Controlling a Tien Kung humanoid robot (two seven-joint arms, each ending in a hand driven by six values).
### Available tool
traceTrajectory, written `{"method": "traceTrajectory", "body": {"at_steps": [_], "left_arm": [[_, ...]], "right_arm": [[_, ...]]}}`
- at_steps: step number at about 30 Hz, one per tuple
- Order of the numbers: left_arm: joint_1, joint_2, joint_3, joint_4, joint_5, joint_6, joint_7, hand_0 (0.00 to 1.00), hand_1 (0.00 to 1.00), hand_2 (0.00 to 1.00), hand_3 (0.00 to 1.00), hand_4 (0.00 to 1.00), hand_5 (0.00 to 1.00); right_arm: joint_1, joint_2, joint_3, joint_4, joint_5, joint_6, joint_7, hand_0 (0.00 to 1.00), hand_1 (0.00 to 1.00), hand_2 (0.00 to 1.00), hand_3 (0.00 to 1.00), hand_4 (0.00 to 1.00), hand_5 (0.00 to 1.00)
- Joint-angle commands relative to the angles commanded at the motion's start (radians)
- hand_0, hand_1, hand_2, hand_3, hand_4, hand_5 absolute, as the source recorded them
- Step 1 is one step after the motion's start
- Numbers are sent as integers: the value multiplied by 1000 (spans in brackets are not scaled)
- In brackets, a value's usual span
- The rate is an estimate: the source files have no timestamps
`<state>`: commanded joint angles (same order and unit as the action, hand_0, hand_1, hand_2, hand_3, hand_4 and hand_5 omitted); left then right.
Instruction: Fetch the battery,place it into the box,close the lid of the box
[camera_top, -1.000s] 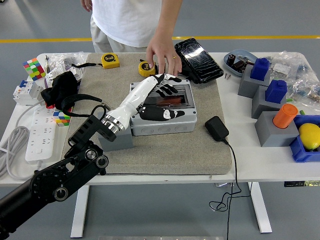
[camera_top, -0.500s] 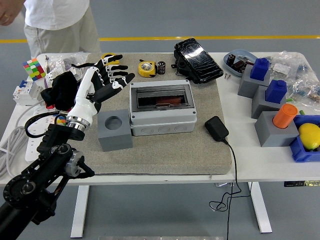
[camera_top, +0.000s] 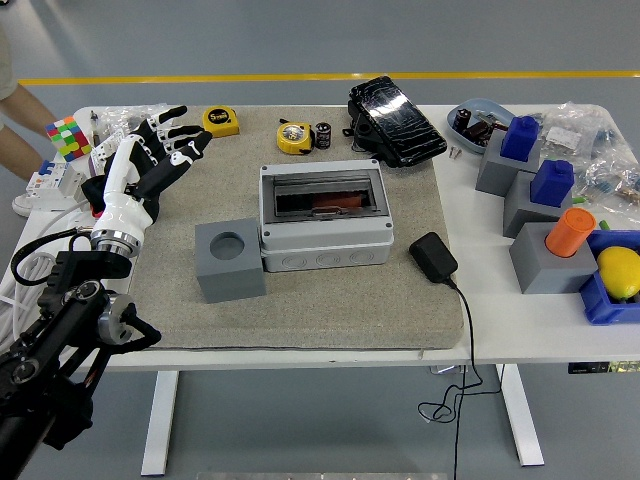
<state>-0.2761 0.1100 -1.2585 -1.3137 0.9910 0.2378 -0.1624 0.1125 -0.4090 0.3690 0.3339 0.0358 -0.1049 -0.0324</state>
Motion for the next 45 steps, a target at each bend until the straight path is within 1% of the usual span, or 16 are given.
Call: {"method": "traceTrajectory", "body": {"at_steps": [9, 10, 11, 23, 30, 38, 42, 45], "left_arm": [[21, 11, -46, 6, -7, -10, 6, 478, 591, 563, 701, 998, 259], [21, 12, -48, 5, -2, -13, 6, 478, 591, 563, 701, 998, 259], [21, 13, -50, 5, 0, -14, 7, 476, 589, 558, 677, 998, 242], [35, 37, -54, 6, 10, -43, 32, 475, 589, 554, 675, 998, 241], [64, 54, -44, 4, 17, -57, 48, 475, 587, 555, 674, 998, 241], [100, 57, -55, 2, 28, -61, 60, 474, 584, 554, 674, 998, 244], [129, 65, -64, -1, 34, -64, 69, 475, 583, 553, 674, 998, 243], [143, 70, -68, -2, 38, -66, 76, 475, 583, 553, 674, 998, 243]], "right_arm": [[1, 2, 8, 1, -8, 1, 1, 565, 595, 570, 543, 916, 481], [2, 2, 10, 1, -9, 1, 1, 565, 595, 570, 543, 916, 481], [2, 3, 12, 0, -10, 1, 1, 568, 595, 570, 543, 916, 481], [-2, 22, 23, -4, -17, 0, -1, 568, 595, 570, 543, 916, 481], [-25, 39, 53, -8, -29, -2, -2, 563, 595, 569, 543, 916, 481], [-53, 57, 78, -15, -31, -4, -4, 566, 595, 570, 543, 918, 481], [-66, 68, 83, -21, -27, -7, -4, 567, 595, 571, 543, 918, 483], [-69, 74, 74, -25, -18, -7, -5, 567, 595, 571, 543, 918, 483]]}}
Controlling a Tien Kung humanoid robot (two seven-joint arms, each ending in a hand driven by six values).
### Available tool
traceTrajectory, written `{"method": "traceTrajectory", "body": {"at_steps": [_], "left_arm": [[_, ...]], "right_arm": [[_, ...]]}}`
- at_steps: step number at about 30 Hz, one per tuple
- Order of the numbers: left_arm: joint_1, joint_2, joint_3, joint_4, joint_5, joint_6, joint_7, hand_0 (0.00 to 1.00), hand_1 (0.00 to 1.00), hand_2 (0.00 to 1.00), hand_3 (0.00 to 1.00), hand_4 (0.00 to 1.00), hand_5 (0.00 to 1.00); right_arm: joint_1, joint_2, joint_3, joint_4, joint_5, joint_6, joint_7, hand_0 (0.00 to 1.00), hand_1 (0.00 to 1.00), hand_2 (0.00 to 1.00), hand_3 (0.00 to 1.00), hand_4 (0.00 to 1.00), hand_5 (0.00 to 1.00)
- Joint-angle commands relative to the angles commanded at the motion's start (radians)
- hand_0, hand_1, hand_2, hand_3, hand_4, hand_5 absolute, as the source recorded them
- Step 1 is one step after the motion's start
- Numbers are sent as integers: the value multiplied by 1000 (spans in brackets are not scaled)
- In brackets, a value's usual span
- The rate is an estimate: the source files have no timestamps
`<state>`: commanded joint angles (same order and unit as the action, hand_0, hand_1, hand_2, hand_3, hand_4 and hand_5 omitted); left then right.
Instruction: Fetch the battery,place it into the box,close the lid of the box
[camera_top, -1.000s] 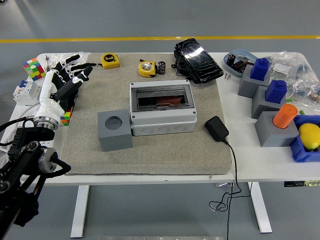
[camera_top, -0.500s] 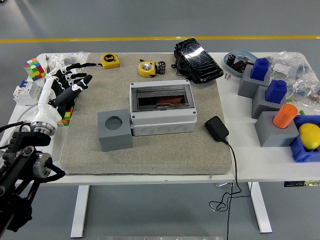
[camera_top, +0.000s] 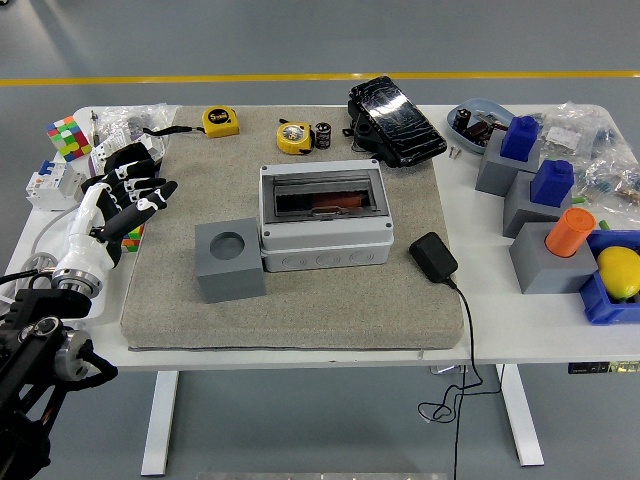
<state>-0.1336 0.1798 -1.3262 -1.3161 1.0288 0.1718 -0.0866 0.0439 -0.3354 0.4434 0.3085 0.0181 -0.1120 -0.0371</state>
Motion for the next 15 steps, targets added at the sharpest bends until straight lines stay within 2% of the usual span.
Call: {"method": "traceTrajectory", "body": {"at_steps": [8, 15], "left_arm": [[10, -5, -12, -5, 10, -2, 19, 473, 576, 551, 679, 998, 246], [9, -21, -22, -6, 21, -3, 30, 470, 575, 552, 679, 998, 250]], "right_arm": [[11, 8, -63, -14, 53, -1, -3, 568, 595, 571, 543, 919, 484], [32, 6, -103, -15, 76, -2, -5, 568, 595, 572, 543, 919, 485]]}}
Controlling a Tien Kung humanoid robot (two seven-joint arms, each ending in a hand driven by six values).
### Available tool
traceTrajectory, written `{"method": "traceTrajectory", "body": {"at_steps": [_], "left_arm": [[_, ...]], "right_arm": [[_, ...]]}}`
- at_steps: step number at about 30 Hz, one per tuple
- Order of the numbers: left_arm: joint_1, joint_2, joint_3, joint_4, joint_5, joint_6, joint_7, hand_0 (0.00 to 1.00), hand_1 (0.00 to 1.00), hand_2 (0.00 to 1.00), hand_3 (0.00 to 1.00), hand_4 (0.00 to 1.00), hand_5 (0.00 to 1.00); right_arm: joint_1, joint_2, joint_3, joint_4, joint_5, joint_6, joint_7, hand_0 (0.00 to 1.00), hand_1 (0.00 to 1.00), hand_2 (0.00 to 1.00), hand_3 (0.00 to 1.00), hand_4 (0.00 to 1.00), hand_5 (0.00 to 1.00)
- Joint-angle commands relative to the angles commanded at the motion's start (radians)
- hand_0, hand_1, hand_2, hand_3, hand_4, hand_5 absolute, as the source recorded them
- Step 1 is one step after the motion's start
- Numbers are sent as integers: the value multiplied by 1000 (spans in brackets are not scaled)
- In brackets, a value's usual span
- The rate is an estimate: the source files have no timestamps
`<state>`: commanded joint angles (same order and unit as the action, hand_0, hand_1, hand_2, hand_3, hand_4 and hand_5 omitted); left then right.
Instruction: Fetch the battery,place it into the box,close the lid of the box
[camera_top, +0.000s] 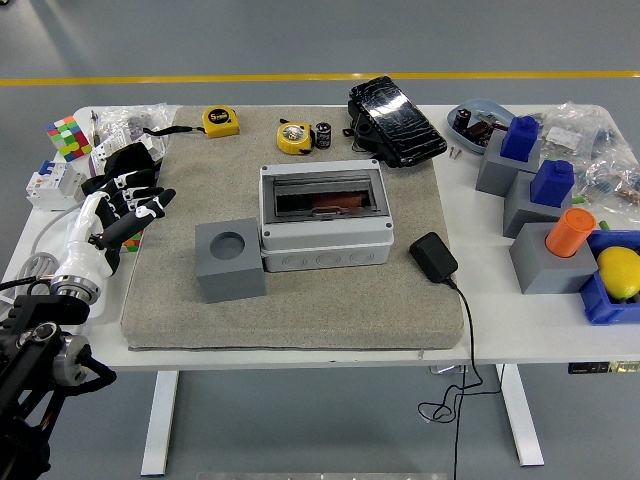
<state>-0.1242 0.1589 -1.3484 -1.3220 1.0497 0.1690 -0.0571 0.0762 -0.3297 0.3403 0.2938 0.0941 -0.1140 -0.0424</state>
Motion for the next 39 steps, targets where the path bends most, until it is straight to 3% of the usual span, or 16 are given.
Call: {"method": "traceTrajectory", "body": {"at_steps": [7, 26, 39], "left_arm": [[0, -5, 1, -2, 6, -4, 7, 469, 573, 552, 680, 998, 251], [-9, -6, -14, -4, 9, -8, 16, 469, 570, 553, 681, 998, 262], [-19, 11, -13, -6, 4, -8, 16, 467, 568, 553, 678, 998, 269]], "right_arm": [[19, 0, -99, -14, 69, 1, -7, 568, 595, 573, 544, 920, 486], [33, 3, -109, -18, 76, 3, -7, 570, 597, 573, 545, 921, 485], [44, -7, -120, -14, 76, 3, -9, 569, 597, 573, 545, 921, 485]]}}
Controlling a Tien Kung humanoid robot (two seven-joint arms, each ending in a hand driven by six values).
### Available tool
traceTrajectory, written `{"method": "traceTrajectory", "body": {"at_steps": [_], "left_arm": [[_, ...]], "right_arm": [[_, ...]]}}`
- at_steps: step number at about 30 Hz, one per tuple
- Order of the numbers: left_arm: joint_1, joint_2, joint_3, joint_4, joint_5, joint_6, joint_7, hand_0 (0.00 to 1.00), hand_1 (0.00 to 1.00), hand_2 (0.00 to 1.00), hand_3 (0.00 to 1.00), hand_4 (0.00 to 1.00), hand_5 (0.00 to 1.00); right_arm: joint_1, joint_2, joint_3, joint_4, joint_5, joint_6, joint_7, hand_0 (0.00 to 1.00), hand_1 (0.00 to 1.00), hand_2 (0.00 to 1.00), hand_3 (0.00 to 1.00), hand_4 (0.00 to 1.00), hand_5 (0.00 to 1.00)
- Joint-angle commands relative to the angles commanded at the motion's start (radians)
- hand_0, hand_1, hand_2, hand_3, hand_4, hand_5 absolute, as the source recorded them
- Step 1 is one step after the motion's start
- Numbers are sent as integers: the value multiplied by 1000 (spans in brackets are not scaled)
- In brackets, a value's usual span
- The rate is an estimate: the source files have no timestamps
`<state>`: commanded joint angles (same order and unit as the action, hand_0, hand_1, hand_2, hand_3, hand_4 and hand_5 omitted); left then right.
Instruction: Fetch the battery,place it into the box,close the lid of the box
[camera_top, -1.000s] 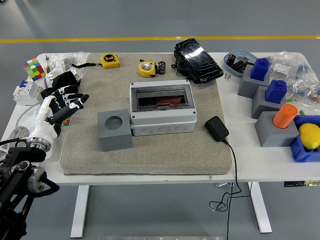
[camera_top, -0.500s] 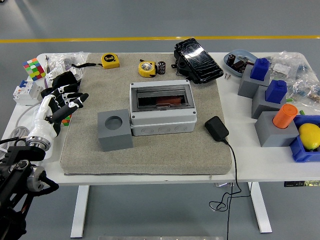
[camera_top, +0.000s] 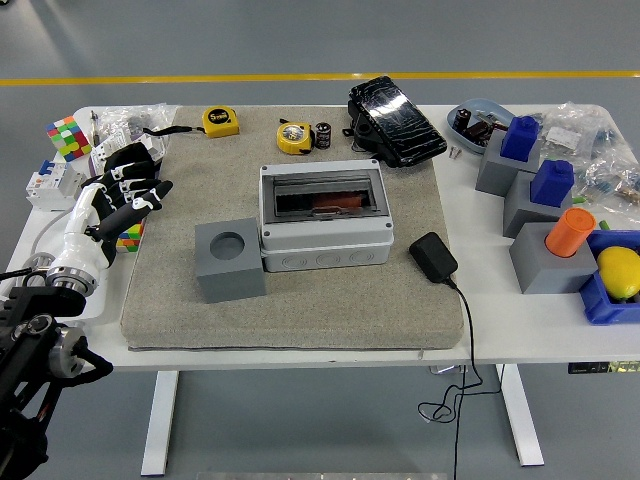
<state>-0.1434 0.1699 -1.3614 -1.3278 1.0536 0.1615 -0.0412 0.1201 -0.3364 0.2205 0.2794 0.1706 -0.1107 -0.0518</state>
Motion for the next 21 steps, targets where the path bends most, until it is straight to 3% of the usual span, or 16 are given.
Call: {"method": "traceTrajectory", "body": {"at_steps": [21], "left_arm": [[-37, 18, 28, 6, -10, 0, -6, 467, 569, 554, 677, 995, 280]], "right_arm": [[26, -16, -49, 4, 9, 3, -2, 570, 597, 575, 546, 922, 488]]}}
